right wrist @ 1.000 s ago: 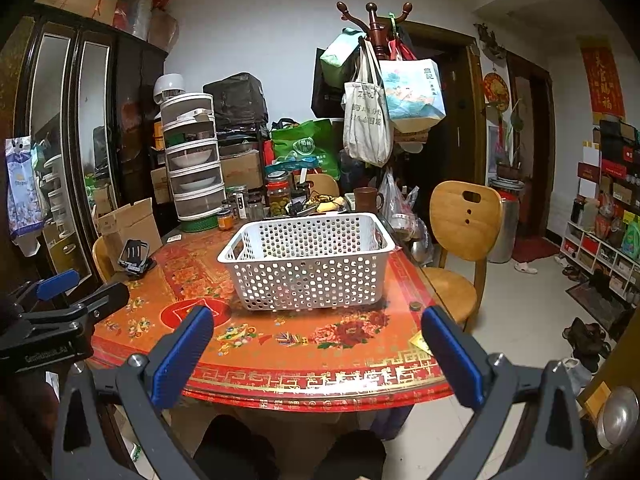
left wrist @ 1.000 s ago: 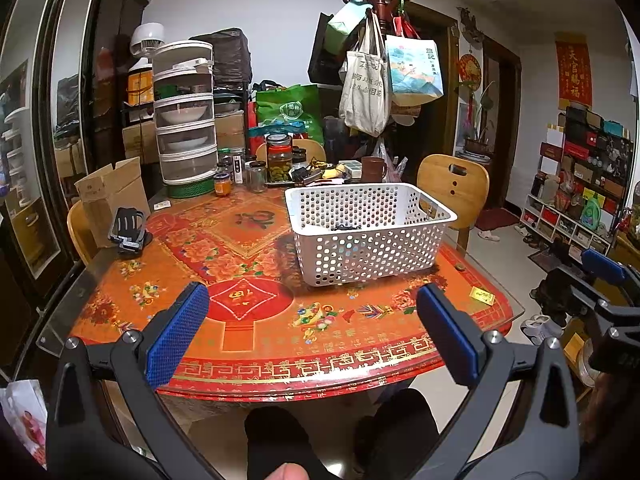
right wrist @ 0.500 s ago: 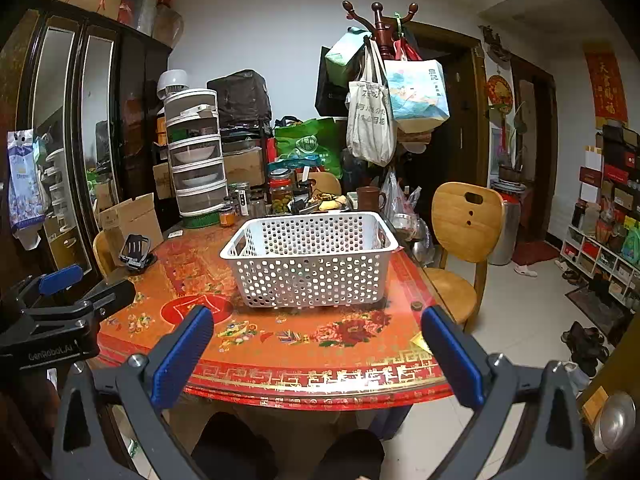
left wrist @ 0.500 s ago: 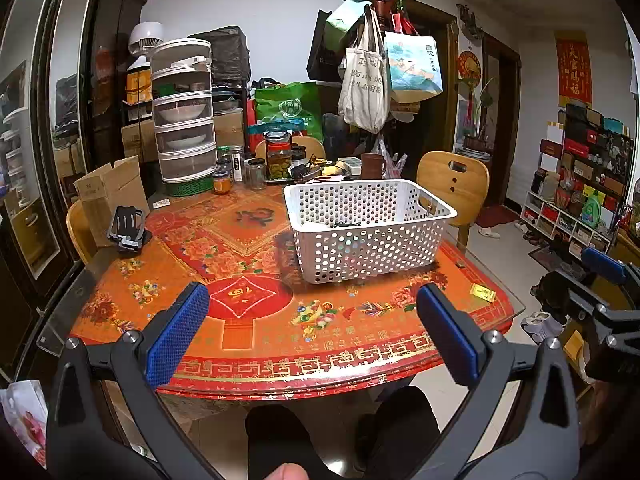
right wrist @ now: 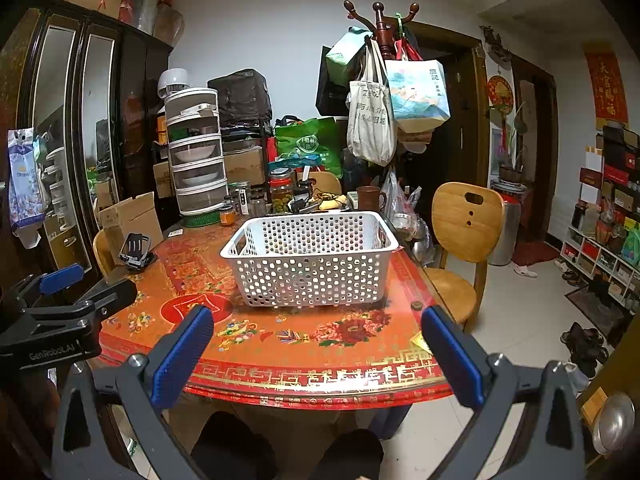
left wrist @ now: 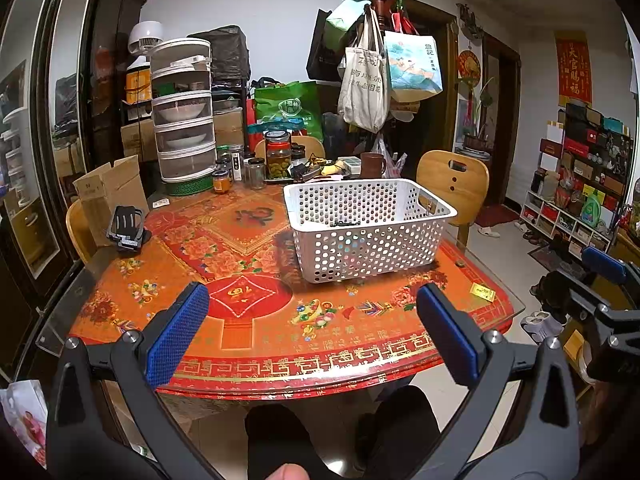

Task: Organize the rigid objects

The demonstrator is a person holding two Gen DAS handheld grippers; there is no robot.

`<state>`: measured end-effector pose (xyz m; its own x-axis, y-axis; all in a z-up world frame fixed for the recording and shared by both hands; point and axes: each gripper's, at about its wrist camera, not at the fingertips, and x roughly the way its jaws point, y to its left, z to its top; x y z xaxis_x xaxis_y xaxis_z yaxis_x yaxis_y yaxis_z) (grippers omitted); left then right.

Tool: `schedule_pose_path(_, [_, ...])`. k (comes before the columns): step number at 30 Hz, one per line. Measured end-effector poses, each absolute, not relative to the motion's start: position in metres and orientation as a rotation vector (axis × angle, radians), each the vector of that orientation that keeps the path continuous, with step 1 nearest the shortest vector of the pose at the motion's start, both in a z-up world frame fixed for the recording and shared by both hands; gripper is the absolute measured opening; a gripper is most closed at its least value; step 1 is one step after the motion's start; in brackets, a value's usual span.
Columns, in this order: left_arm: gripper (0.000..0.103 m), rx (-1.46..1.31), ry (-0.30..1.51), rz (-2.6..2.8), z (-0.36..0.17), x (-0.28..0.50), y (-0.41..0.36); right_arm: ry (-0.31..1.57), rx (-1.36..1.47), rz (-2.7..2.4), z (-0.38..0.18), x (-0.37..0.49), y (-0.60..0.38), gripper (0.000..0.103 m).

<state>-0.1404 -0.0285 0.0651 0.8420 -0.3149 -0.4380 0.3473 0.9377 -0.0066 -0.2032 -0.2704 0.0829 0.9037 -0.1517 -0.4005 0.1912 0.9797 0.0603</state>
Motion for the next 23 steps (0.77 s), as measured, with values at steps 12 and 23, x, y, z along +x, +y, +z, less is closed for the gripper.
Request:
schedule_pose_path(12, [0.102,0.078,0.458,-0.352,0.0598,-0.1407,-0.0305,0.407,0.097,-0.178,0.0829,-0.2032,-0.2704,0.103])
schedule_pose_path(23, [0.102,0.078,0.461,-0.354,0.0588,-0.1405,-0.0334,0.415,0.093,-0.175,0.0828,-0.2024,-0.2698,0.103])
